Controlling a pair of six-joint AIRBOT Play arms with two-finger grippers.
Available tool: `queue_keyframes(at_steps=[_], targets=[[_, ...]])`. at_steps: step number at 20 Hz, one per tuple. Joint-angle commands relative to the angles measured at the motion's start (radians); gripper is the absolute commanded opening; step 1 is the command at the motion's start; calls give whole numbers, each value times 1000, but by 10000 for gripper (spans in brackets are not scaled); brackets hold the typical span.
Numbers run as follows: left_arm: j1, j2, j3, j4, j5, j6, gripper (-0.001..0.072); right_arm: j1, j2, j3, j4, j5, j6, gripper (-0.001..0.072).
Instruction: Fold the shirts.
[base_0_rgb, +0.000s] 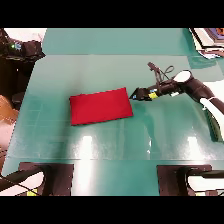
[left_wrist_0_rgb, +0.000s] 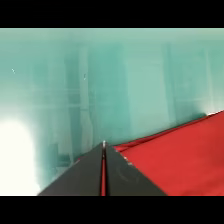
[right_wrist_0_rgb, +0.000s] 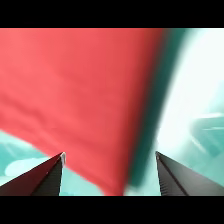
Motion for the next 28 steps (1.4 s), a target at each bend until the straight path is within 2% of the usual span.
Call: queue_keyframes(at_steps=[1,5,6,7,9,11,13,18,23,28], targets=[[1,1,0,-2,21,10,25,-44,-60,-38,84,2,5,649],[1,-1,-2,-2,37,13,25,37,-202,68,135,54,5,648],[1,-2,-2,-2,37,23,25,63,-233,108,135,65,6,622],[1,-4,-2,-2,38,29,25,93,-263,150,136,71,11,557],[1,-10,-2,-3,37,29,25,146,-312,222,135,71,27,542],[1,-10,-2,-27,41,28,25,187,-341,275,134,71,26,294],[-5,-10,-2,-100,61,29,25,211,-350,311,131,68,23,12],[-145,-10,-2,-107,92,28,24,106,-287,373,123,73,24,12],[-326,-10,-2,-108,150,26,25,-266,-94,373,91,82,24,12],[-461,-10,-2,-108,293,24,25,-669,32,373,19,81,24,12]])
